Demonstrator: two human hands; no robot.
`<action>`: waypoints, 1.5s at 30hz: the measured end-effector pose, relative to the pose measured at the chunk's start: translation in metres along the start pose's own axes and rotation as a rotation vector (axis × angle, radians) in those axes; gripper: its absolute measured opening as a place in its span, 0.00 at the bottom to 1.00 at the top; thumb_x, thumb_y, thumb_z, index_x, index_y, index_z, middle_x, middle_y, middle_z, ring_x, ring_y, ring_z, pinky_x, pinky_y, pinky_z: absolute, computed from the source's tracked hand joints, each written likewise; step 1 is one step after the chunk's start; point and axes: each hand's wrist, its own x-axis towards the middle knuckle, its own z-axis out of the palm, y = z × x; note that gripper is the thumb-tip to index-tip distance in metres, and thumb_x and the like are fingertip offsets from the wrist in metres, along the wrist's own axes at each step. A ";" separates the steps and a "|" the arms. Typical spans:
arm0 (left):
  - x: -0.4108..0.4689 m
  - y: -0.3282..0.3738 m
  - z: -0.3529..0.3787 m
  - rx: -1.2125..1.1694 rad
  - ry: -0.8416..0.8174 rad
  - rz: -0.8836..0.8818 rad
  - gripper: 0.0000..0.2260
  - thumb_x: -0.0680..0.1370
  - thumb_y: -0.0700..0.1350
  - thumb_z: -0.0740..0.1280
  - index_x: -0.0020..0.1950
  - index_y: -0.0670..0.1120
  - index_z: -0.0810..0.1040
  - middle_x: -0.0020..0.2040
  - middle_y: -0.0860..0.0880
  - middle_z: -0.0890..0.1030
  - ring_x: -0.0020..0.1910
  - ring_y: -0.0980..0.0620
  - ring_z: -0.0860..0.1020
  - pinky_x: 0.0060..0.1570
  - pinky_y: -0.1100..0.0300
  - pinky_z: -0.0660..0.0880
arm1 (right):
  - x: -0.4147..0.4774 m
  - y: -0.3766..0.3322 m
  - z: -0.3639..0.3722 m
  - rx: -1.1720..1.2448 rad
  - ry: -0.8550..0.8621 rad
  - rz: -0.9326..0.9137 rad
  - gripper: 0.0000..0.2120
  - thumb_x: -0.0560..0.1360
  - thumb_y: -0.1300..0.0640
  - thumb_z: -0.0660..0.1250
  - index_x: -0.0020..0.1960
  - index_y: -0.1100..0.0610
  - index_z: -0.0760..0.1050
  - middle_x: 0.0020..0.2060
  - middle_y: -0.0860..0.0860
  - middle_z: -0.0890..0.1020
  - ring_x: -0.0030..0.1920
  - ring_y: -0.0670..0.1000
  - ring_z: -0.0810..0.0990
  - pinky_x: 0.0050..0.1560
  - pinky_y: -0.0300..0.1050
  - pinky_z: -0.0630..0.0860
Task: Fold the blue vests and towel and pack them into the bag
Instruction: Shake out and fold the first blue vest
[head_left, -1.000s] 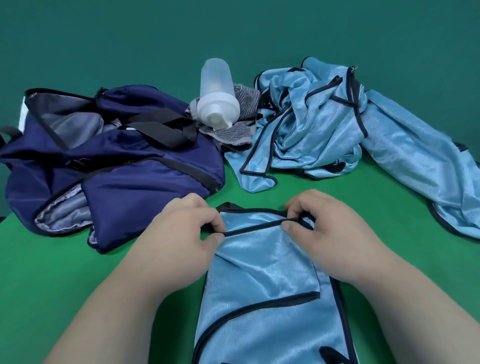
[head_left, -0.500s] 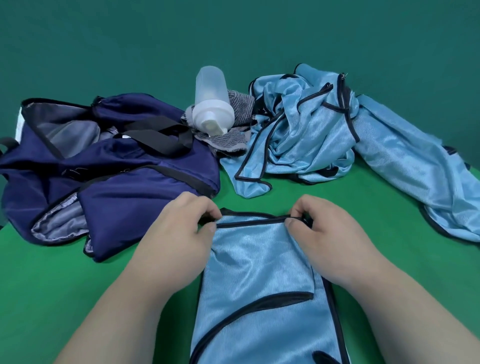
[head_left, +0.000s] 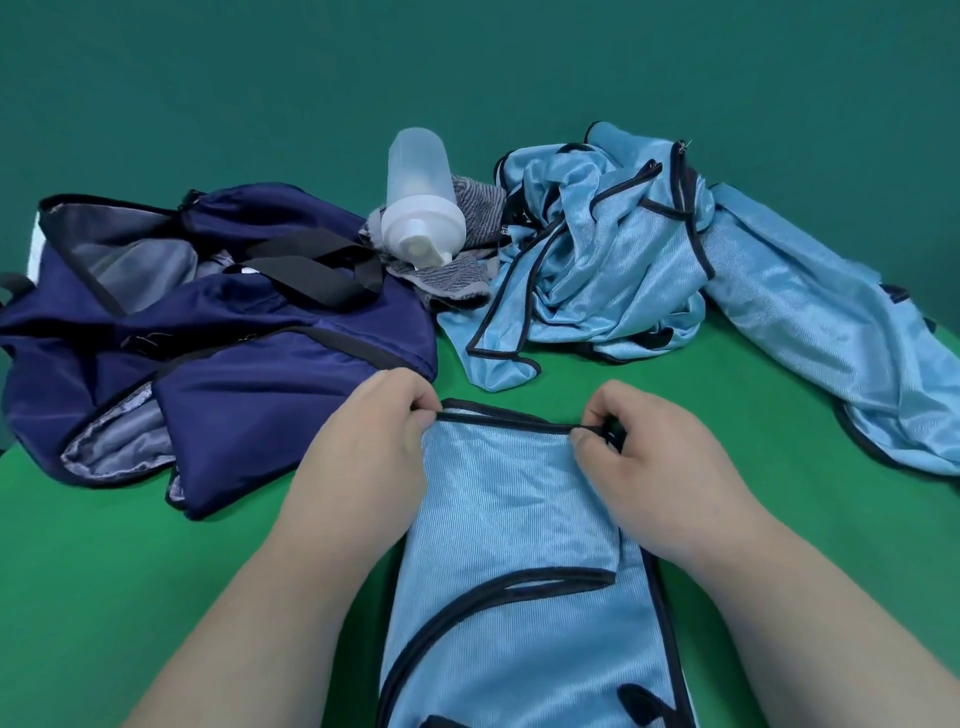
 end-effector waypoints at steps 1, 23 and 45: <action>0.000 0.000 0.002 -0.001 -0.001 -0.016 0.08 0.82 0.42 0.61 0.46 0.53 0.73 0.43 0.57 0.75 0.44 0.62 0.72 0.39 0.67 0.68 | 0.000 0.000 0.000 -0.004 0.004 0.002 0.08 0.78 0.52 0.64 0.41 0.49 0.71 0.31 0.48 0.75 0.31 0.46 0.71 0.30 0.40 0.61; 0.004 -0.012 0.012 0.084 -0.099 -0.011 0.09 0.83 0.47 0.60 0.56 0.52 0.80 0.51 0.56 0.74 0.53 0.56 0.72 0.53 0.61 0.68 | 0.001 0.005 0.000 0.011 0.009 0.001 0.05 0.79 0.56 0.66 0.49 0.45 0.75 0.40 0.38 0.78 0.37 0.33 0.73 0.33 0.30 0.66; 0.006 -0.021 0.021 0.130 -0.023 -0.031 0.15 0.76 0.62 0.66 0.57 0.55 0.75 0.51 0.54 0.72 0.53 0.52 0.73 0.50 0.51 0.74 | 0.007 0.019 0.011 0.046 0.026 -0.030 0.09 0.80 0.55 0.66 0.58 0.47 0.81 0.51 0.38 0.78 0.53 0.40 0.73 0.49 0.29 0.66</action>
